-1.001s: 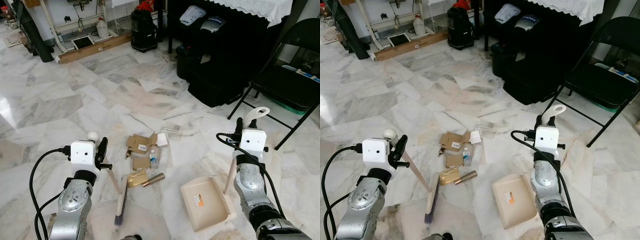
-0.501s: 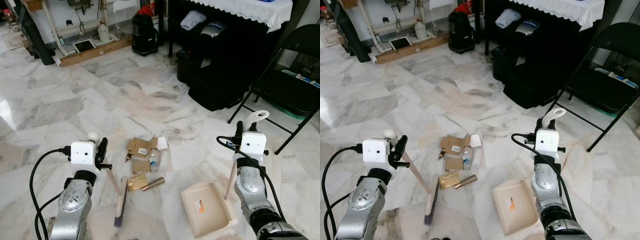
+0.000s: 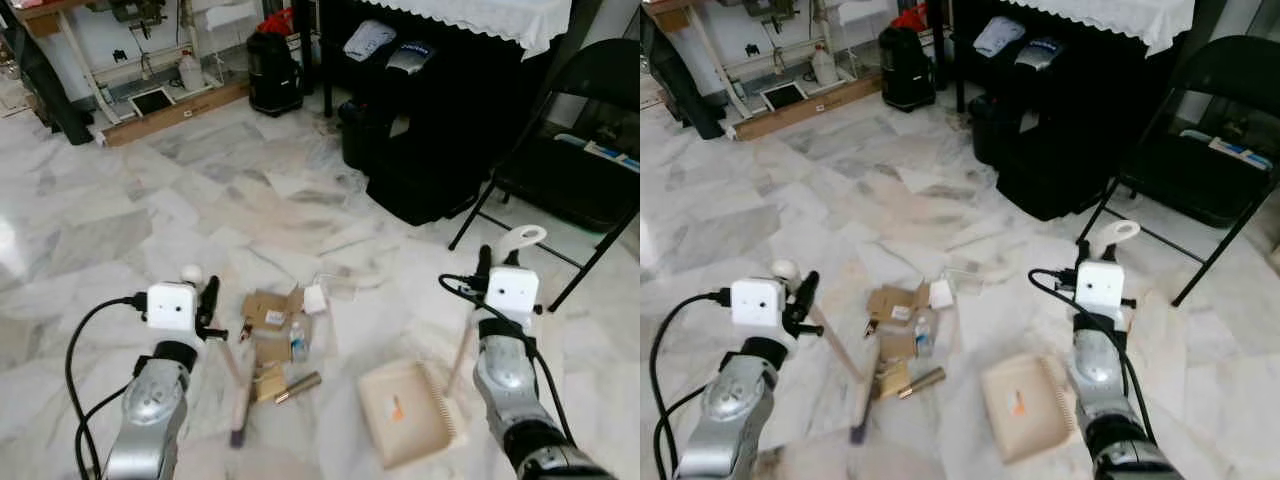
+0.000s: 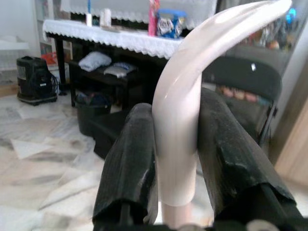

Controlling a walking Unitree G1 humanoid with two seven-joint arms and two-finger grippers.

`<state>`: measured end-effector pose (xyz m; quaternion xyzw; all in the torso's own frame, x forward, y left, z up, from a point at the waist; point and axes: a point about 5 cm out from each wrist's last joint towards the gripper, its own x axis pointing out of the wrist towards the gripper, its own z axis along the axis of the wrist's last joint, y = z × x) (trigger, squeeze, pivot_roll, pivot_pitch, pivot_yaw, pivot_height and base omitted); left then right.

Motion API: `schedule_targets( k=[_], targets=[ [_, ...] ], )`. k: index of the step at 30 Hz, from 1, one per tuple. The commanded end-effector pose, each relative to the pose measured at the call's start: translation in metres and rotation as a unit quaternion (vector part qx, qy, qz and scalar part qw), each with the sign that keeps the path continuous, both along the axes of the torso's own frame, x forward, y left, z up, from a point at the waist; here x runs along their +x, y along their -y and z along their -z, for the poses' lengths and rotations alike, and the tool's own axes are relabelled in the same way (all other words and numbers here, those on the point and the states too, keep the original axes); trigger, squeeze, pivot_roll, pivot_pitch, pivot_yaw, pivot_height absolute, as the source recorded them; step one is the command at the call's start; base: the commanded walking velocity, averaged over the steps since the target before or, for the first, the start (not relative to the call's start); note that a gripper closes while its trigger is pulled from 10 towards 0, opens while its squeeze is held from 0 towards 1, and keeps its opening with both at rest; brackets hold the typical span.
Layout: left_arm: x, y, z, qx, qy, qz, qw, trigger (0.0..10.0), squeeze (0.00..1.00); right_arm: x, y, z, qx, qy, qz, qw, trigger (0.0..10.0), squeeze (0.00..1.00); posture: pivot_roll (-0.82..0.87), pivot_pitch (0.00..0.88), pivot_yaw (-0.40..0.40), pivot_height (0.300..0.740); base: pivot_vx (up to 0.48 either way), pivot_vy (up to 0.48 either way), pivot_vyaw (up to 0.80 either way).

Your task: Sweep floor

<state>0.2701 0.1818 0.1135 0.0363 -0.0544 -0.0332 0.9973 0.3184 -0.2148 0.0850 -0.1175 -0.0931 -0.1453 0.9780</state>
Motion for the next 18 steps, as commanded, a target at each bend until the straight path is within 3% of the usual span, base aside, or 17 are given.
schedule_targets(
  k=[1, 18],
  targets=[
    [-0.0007, -0.0065, -0.0058, 0.015, 0.016, -0.01, 1.0, 10.0, 0.0, 0.0037, -0.0063, -0.0073, 0.0, 0.018, -0.011, 1.0, 10.0, 0.0, 0.12, 0.079, 0.017, 0.74, 0.0, 0.0, 0.0],
    [-0.0033, -0.0112, -0.0069, 0.024, 0.014, -0.013, 1.0, 10.0, 0.0, 0.0051, -0.0139, -0.0024, -0.001, 0.003, -0.022, 1.0, 10.0, 0.0, 0.13, 0.096, 0.025, 0.74, 0.0, 0.0, 0.0]
  ],
)
